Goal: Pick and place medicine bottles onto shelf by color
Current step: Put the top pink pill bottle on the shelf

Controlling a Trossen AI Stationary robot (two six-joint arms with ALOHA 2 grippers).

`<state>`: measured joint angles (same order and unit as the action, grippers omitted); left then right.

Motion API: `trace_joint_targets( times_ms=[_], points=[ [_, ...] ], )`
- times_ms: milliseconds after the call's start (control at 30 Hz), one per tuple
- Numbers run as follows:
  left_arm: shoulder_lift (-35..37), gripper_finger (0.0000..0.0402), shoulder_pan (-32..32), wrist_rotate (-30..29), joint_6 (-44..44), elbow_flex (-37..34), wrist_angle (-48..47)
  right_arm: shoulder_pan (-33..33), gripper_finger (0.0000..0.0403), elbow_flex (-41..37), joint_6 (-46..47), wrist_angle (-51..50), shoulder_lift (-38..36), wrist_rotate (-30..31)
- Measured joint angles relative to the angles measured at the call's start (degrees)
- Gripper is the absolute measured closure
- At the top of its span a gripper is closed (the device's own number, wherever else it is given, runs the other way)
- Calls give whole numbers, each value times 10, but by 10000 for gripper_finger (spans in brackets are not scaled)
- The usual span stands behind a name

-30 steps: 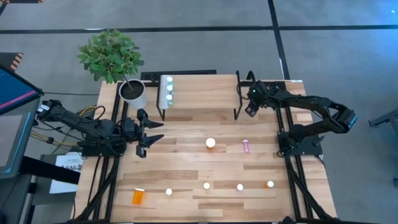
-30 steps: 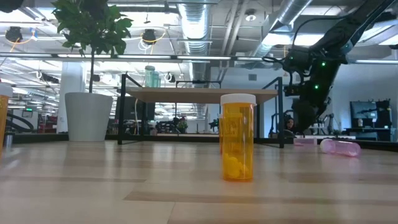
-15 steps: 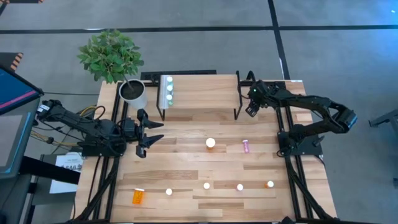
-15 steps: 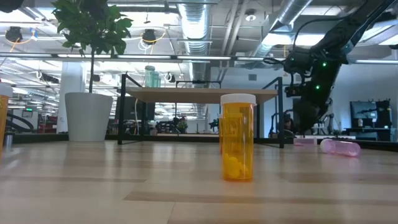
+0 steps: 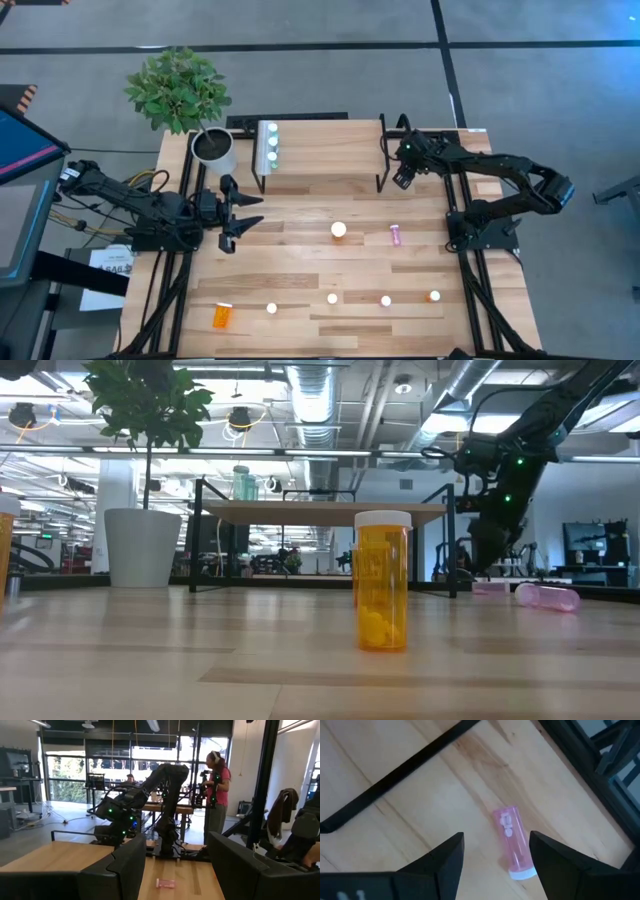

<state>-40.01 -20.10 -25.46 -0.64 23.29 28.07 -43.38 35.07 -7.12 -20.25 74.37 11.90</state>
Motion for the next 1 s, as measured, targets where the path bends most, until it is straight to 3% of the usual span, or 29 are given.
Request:
trace_joint_targets(
  times_ms=[333,733,1000],
  points=[
    [0,201,0,-3,-6,0,9,-8,154,0,-78,-10,0,13],
    [0,201,0,-3,3,0,4,-46,154,0,-35,-3,2,-6],
    [0,201,0,-3,3,0,5,-12,159,13,-56,3,77,11]
  ],
)
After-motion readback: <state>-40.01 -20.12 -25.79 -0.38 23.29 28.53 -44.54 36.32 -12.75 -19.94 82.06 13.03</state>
